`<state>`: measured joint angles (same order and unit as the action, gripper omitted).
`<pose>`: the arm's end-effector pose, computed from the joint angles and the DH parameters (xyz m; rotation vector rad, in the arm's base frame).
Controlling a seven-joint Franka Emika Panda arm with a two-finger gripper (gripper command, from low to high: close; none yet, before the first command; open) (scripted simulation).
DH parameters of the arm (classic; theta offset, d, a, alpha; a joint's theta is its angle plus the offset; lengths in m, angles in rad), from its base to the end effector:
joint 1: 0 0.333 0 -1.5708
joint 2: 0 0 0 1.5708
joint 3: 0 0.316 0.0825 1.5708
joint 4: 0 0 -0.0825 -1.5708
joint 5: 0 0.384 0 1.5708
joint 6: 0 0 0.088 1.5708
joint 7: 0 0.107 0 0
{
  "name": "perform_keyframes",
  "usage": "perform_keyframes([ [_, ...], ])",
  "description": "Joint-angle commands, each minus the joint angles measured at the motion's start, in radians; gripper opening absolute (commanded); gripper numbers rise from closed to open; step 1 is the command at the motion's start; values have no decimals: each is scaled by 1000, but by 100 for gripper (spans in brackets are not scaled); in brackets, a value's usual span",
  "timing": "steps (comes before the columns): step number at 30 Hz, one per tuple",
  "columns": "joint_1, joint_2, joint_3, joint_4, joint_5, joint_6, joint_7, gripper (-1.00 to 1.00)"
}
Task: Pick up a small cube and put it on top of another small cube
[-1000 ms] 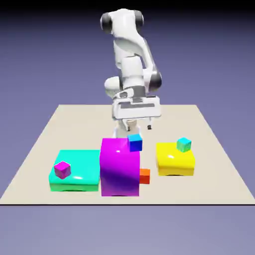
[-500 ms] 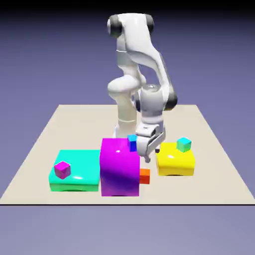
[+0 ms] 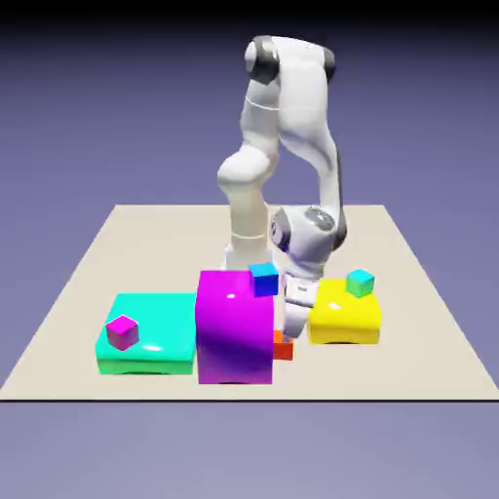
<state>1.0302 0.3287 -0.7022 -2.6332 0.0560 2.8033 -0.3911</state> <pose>0.4024 0.1064 0.1574 2.7766 0.9878 -0.1214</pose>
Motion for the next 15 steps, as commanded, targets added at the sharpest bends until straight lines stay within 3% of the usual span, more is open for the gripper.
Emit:
perform_keyframes([
  [1,-32,25,36,3,25,22,-17,0],
  [4,-126,97,142,13,99,84,-68,0],
  [5,-127,97,142,13,99,84,-68,-100],
  [15,162,-126,-183,-13,-126,-109,83,-100],
])
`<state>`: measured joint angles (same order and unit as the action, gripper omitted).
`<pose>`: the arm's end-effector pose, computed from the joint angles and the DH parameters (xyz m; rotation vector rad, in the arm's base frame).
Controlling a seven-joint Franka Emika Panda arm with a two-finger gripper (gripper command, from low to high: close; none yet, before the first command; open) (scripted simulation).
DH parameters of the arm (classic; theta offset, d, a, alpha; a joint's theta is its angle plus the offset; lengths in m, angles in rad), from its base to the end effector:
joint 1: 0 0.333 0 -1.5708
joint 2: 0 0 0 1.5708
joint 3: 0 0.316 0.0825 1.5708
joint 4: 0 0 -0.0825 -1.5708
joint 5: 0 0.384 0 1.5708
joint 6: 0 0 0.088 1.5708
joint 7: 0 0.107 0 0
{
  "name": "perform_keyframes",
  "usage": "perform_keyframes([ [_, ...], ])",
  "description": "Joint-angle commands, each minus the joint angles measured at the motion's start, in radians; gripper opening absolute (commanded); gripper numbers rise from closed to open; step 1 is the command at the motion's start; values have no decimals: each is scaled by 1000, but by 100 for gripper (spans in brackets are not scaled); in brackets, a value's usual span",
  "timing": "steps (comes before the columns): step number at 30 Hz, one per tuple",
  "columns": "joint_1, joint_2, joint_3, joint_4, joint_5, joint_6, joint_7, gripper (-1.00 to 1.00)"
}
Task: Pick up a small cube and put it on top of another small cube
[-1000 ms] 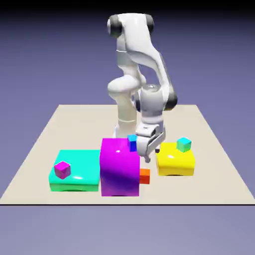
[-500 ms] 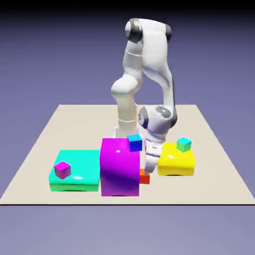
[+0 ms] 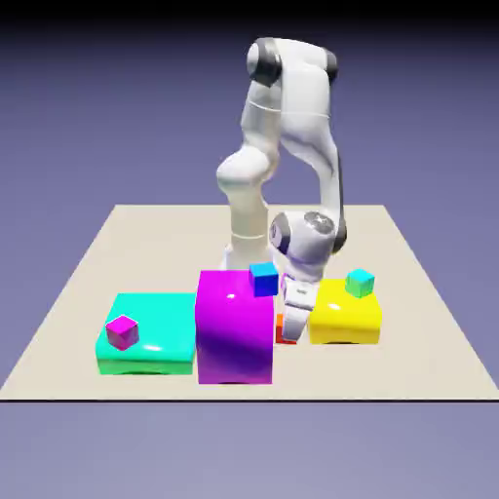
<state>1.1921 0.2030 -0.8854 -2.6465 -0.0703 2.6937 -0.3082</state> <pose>0.4012 0.1109 0.1940 2.7834 0.9898 -0.1281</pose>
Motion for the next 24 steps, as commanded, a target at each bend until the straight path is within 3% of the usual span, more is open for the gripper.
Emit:
perform_keyframes([
  [1,8,-27,-22,33,-8,-16,-39,-100],
  [24,-317,-589,785,-59,-166,-245,-775,-100],
])
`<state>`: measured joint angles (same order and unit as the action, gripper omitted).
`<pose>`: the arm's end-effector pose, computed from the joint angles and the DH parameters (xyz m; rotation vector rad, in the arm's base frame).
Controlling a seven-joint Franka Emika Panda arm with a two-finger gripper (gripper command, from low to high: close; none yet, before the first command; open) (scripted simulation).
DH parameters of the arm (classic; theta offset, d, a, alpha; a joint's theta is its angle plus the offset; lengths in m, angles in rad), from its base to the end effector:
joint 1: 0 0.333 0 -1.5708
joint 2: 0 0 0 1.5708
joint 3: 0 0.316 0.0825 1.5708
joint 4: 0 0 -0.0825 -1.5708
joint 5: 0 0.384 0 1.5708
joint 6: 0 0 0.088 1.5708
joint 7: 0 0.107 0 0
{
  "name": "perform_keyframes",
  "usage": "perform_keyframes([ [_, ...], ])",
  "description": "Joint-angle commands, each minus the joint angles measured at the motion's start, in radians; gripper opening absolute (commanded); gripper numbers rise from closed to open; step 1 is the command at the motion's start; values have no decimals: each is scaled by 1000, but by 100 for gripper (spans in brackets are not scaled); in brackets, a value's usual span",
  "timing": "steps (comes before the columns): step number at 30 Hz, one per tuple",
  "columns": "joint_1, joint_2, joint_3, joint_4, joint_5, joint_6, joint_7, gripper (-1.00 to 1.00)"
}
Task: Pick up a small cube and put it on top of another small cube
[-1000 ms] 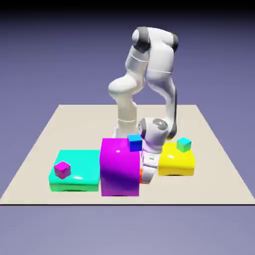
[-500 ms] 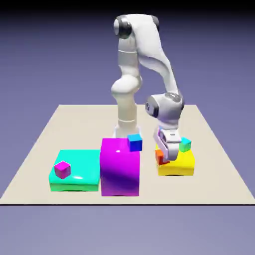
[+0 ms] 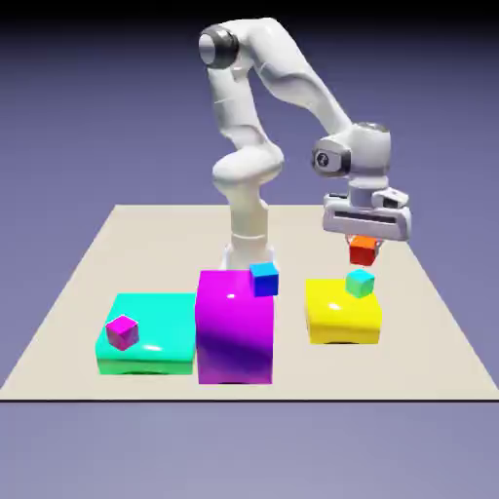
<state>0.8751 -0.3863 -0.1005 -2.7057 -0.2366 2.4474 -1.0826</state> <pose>0.2817 0.2781 0.3603 1.5741 2.5474 0.1629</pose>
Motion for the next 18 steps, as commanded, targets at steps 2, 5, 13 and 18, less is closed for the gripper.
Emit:
perform_keyframes([
  [2,-29,-48,73,-11,-13,-18,-62,-100],
  [5,-61,-35,154,-71,-9,-3,-38,-100],
  [13,-114,170,152,-104,-133,231,53,100],
  [18,-77,25,154,-81,-45,65,-11,100],
])
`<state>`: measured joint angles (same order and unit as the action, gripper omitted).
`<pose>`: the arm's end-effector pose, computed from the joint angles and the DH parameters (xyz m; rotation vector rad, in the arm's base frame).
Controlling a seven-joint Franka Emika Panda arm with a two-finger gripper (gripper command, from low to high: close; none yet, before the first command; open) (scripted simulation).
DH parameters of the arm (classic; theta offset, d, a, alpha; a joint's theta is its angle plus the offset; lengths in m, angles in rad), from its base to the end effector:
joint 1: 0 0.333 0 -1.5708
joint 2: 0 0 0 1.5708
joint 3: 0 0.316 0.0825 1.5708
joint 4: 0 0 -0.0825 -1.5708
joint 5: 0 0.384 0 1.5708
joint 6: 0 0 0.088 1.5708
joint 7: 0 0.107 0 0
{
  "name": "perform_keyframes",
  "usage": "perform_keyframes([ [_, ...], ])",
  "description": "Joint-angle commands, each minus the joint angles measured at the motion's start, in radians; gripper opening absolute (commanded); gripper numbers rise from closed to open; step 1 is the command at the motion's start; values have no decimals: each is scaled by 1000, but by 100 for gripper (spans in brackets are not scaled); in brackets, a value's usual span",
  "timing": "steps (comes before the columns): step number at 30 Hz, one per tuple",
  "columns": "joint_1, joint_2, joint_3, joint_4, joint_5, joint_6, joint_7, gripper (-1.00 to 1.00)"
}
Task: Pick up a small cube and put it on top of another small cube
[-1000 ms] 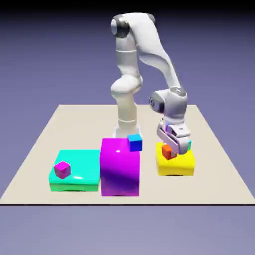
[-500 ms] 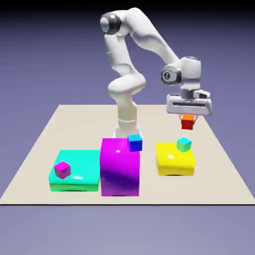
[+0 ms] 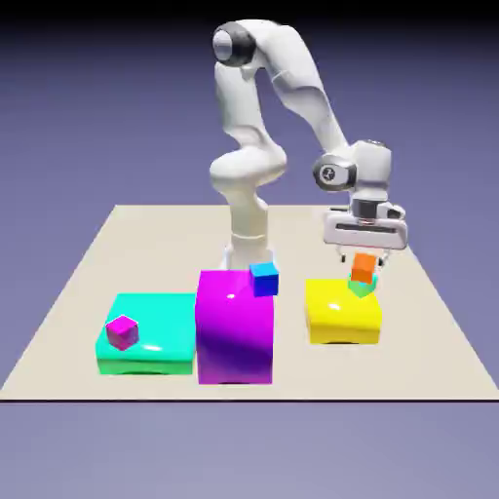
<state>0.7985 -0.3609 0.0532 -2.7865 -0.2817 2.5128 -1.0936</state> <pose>0.2475 0.2839 0.3229 1.3794 2.5938 0.0879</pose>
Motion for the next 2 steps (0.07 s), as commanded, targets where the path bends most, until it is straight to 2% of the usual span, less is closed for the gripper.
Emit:
perform_keyframes([
  [1,9,-36,0,6,22,-42,-16,100],
  [2,16,-60,1,10,36,-69,-27,100],
])
